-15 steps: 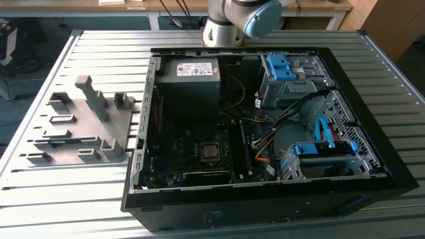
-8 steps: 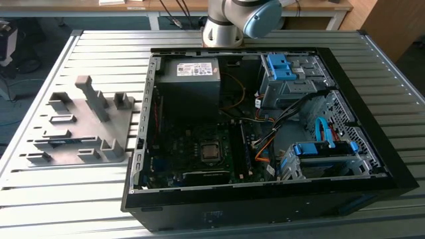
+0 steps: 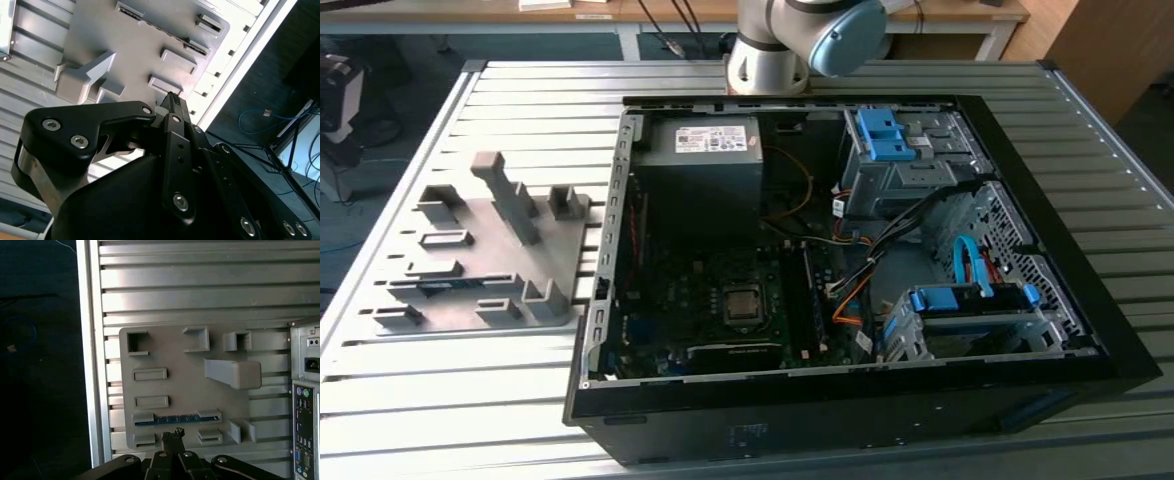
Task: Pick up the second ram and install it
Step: 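Reach for the second ram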
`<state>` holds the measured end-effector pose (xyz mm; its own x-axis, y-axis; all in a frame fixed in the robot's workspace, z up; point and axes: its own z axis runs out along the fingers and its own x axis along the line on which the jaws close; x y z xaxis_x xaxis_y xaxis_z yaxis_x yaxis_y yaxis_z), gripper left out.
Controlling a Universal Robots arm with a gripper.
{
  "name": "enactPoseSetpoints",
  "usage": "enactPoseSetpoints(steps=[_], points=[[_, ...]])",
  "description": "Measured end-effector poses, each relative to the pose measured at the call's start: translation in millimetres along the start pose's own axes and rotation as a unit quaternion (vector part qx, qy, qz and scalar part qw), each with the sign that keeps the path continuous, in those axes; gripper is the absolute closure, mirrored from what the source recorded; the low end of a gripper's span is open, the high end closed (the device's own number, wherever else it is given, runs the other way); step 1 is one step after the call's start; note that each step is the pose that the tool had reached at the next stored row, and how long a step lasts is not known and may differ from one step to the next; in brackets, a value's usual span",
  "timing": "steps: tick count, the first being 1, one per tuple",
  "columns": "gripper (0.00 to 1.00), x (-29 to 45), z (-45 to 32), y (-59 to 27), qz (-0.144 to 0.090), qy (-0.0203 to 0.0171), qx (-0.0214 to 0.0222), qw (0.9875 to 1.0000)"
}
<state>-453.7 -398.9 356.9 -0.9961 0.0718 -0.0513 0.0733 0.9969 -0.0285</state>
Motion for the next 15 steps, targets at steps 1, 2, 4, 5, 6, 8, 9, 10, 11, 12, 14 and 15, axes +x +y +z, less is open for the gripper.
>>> enactPoseSetpoints(steps=[1, 2, 4, 5, 6, 8, 9, 10, 11, 12, 14, 15], points=[[0.90, 0.1, 1.8, 0.0, 0.000, 0.0000, 0.0000, 1.0000], [0.90, 0.2, 3.6, 0.1, 0.000, 0.0000, 0.0000, 1.0000], [0.90, 0.3, 6.7, 0.0, 0.000, 0.0000, 0.0000, 1.0000], [0.90, 0.4, 8.2, 0.0, 0.000, 0.0000, 0.0000, 1.0000], [0.90, 0.4, 9.4, 0.1, 0.000, 0.0000, 0.0000, 1.0000], [0.90, 0.5, 11.6, 0.1, 0.000, 0.0000, 0.0000, 1.0000], [0.90, 0.6, 12.8, 0.1, 0.000, 0.0000, 0.0000, 1.0000], [0.90, 0.7, 13.9, 0.1, 0.000, 0.0000, 0.0000, 1.0000], [0.90, 0.7, 15.2, 0.0, 0.000, 0.0000, 0.0000, 1.0000], [0.90, 0.8, 16.3, 0.0, 0.000, 0.0000, 0.0000, 1.0000], [0.90, 0.9, 18.4, 0.0, 0.000, 0.0000, 0.0000, 1.0000], [0.90, 0.9, 19.3, 0.0, 0.000, 0.0000, 0.0000, 1.0000]])
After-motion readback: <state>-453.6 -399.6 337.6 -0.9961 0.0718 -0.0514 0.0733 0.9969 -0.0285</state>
